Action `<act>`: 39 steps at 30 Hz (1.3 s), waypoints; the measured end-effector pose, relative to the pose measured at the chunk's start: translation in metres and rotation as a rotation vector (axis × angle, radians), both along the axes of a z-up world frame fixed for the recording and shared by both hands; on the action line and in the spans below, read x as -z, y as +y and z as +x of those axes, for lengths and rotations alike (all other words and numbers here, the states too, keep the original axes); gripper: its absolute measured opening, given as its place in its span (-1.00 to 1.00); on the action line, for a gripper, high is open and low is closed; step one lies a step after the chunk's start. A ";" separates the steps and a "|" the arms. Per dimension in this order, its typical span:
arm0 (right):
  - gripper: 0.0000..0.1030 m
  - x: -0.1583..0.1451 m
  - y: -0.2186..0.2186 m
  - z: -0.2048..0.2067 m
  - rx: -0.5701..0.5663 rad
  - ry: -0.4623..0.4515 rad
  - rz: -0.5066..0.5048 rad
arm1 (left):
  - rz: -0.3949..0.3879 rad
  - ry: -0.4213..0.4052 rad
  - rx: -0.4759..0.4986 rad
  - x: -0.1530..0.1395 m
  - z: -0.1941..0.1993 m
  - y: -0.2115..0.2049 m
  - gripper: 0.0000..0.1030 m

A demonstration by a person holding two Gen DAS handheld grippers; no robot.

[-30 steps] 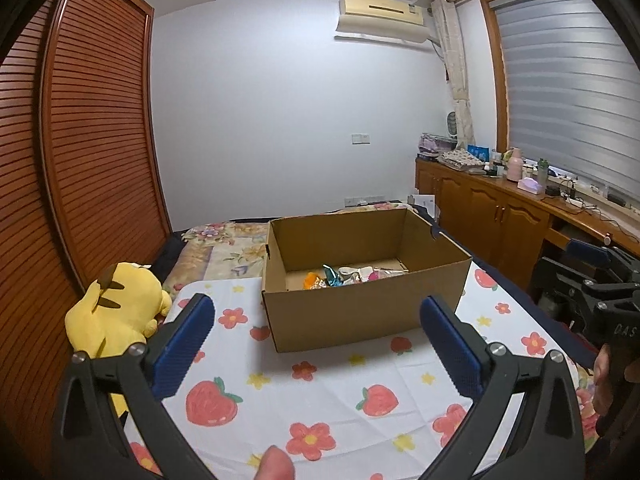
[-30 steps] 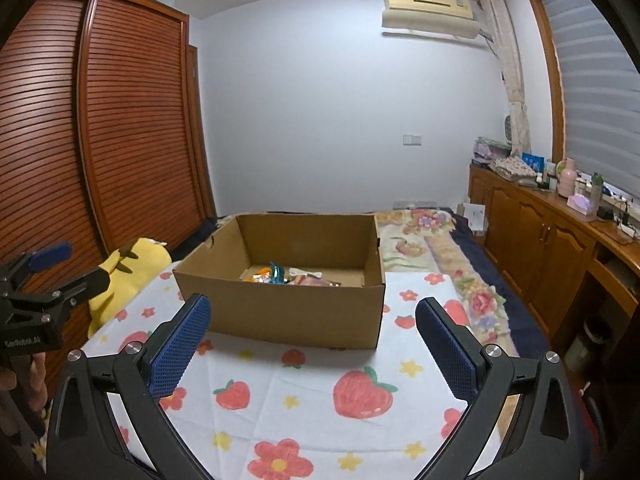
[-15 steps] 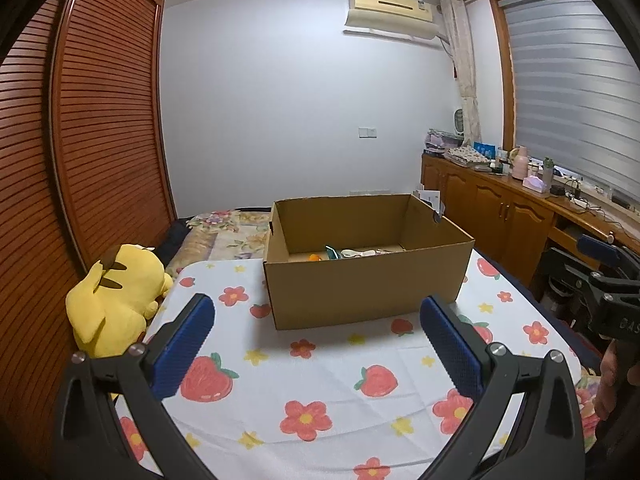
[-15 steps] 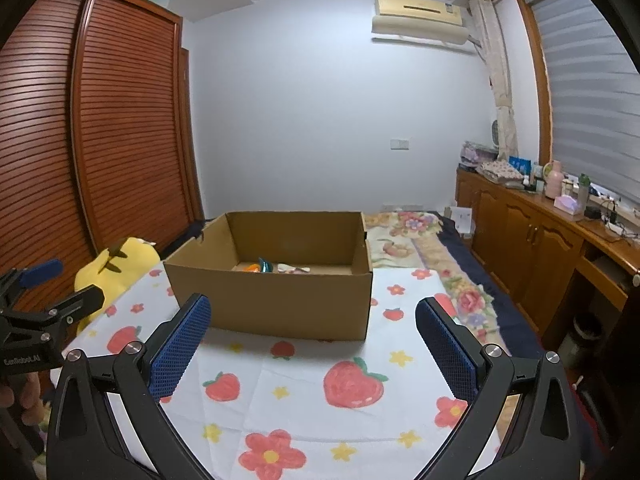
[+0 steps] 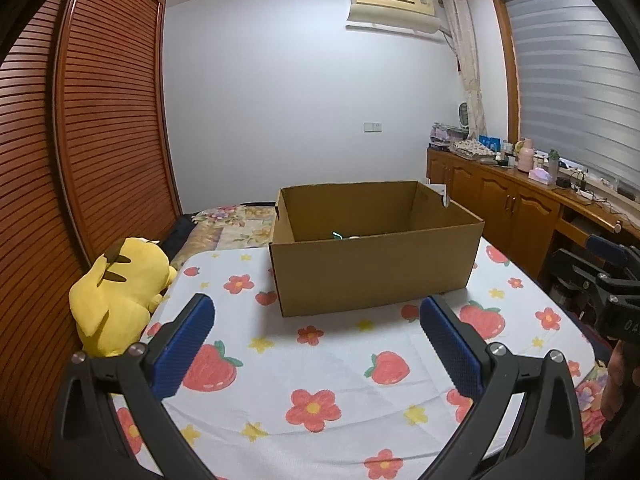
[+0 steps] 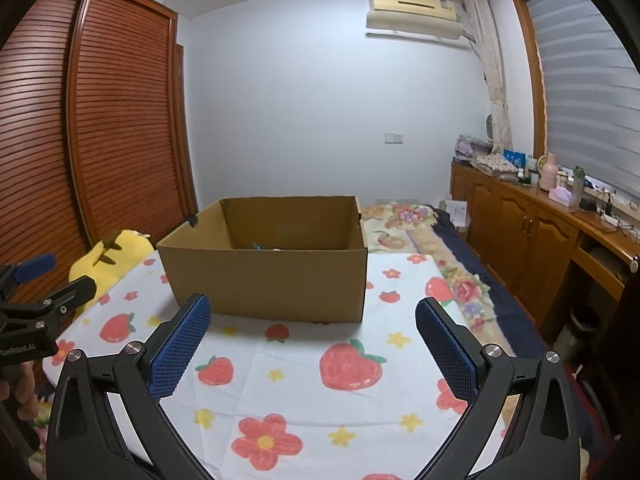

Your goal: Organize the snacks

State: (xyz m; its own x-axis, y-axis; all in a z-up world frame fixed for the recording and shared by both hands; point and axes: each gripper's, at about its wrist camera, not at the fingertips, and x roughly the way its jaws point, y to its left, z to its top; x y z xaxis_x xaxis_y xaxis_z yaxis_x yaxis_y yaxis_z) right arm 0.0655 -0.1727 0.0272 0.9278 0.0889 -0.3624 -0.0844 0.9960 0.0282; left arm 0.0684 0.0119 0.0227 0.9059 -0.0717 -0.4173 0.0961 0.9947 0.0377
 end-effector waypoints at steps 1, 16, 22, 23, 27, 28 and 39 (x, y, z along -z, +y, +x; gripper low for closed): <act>1.00 0.002 0.001 0.000 0.002 -0.001 -0.004 | -0.002 0.001 -0.001 0.001 0.000 0.001 1.00; 1.00 0.005 0.005 -0.002 0.003 -0.002 -0.018 | -0.005 0.008 -0.019 0.008 0.003 0.008 1.00; 1.00 0.004 0.006 -0.002 0.005 0.001 -0.016 | -0.007 0.006 -0.016 0.009 0.003 0.008 1.00; 1.00 0.004 0.006 -0.002 0.005 0.000 -0.016 | -0.007 0.005 -0.017 0.009 0.003 0.008 1.00; 1.00 0.004 0.006 -0.001 0.006 -0.001 -0.015 | -0.007 0.005 -0.017 0.009 0.002 0.008 1.00; 1.00 0.004 0.006 -0.001 0.005 -0.001 -0.014 | -0.008 0.004 -0.017 0.009 0.002 0.008 1.00; 1.00 0.004 0.006 -0.001 0.006 -0.003 -0.014 | -0.012 -0.005 -0.019 0.008 0.000 0.009 1.00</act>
